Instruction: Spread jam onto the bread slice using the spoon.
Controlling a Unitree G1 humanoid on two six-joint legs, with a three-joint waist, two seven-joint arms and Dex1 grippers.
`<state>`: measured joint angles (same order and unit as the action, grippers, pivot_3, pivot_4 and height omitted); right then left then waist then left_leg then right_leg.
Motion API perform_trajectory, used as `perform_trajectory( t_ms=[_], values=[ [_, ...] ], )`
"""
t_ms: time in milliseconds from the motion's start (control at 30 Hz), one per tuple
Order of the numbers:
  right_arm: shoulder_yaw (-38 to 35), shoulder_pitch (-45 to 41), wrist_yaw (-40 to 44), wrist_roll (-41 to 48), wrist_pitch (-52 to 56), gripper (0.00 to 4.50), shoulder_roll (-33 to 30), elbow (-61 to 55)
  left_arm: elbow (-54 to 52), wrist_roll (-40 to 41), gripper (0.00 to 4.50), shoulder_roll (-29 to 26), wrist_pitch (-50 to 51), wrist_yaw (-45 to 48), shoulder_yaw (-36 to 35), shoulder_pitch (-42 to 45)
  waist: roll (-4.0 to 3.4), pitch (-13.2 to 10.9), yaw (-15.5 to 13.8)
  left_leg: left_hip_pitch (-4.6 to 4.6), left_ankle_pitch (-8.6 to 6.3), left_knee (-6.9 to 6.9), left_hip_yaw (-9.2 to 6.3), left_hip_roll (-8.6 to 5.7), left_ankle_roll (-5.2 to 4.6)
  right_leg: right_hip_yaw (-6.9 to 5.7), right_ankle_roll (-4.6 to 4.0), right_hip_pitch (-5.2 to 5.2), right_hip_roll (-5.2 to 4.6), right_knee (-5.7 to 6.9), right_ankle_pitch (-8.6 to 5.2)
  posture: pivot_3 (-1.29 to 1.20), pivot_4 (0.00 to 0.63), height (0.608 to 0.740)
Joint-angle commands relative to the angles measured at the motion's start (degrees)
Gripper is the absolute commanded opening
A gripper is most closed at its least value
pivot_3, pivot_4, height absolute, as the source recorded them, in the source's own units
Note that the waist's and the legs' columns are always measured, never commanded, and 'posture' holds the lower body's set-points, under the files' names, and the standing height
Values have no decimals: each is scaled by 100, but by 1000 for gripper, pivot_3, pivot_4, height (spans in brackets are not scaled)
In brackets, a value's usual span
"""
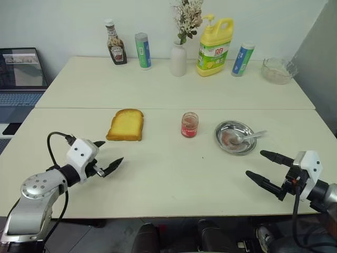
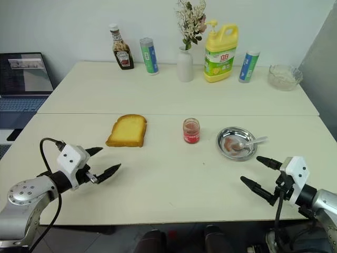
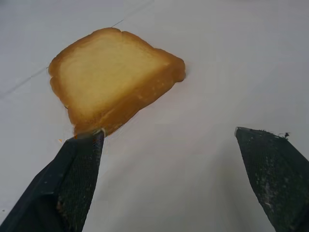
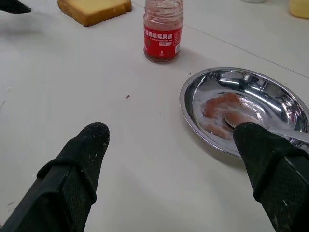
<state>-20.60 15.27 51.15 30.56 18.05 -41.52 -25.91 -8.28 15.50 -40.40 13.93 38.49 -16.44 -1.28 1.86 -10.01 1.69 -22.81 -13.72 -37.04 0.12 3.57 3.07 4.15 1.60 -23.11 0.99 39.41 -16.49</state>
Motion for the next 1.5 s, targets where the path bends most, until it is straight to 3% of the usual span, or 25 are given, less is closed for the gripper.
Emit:
perform_trajectory(
  t_ms=[33,200,367,533,733,1067,1233,1500],
  values=[
    [82,-410,-65,315,203,4466,-100,-469,276,156,4500,192,236,-670,-495,539,4,1,1,0,0,-2,-1,1,0,0,1,0,1,3,1,0,150,740],
    [439,-1235,-441,888,1180,4466,-322,-1044,710,634,4500,476,1431,-1242,-735,1315,5,1,13,2,0,-2,-3,0,0,0,2,-1,4,13,1,0,150,740],
    [1296,-2412,-713,1206,1891,4466,-301,-1306,1447,763,4500,750,2503,-1584,-436,2274,15,5,8,-4,0,-3,-14,-3,0,-8,-7,-2,3,13,7,0,150,740],
    [1740,-2878,-760,1054,1951,4466,-230,-1252,2217,702,4500,902,2952,-1743,-249,3031,26,8,-7,-15,0,-1,-20,-5,1,-15,-19,-5,2,6,15,0,150,740],
    [1765,-2939,-856,1062,2002,4466,-238,-1331,2891,721,4500,979,3422,-1828,-143,3615,27,7,-5,-15,0,0,-23,-8,1,-18,-21,-5,0,8,16,0,150,740],
    [1544,-2780,-1109,1207,2130,4500,-282,-1570,3119,804,1362,938,4004,-1781,-168,3823,27,8,-2,-11,0,-1,-23,-8,1,-17,-20,-5,1,17,15,0,150,740],
    [1447,-2714,-1134,1195,2160,4500,-333,-1603,3046,813,15,910,4114,-1619,-75,3742,26,8,-2,-10,0,-1,-23,-8,1,-17,-20,-5,0,18,15,0,150,740],
    [995,-2350,-906,1389,2232,4500,-606,-1619,1203,1542,15,204,4945,-255,315,2800,26,8,8,-12,-1,4,-20,-7,3,-15,-18,-7,-2,12,13,0,150,740]
  ],
)
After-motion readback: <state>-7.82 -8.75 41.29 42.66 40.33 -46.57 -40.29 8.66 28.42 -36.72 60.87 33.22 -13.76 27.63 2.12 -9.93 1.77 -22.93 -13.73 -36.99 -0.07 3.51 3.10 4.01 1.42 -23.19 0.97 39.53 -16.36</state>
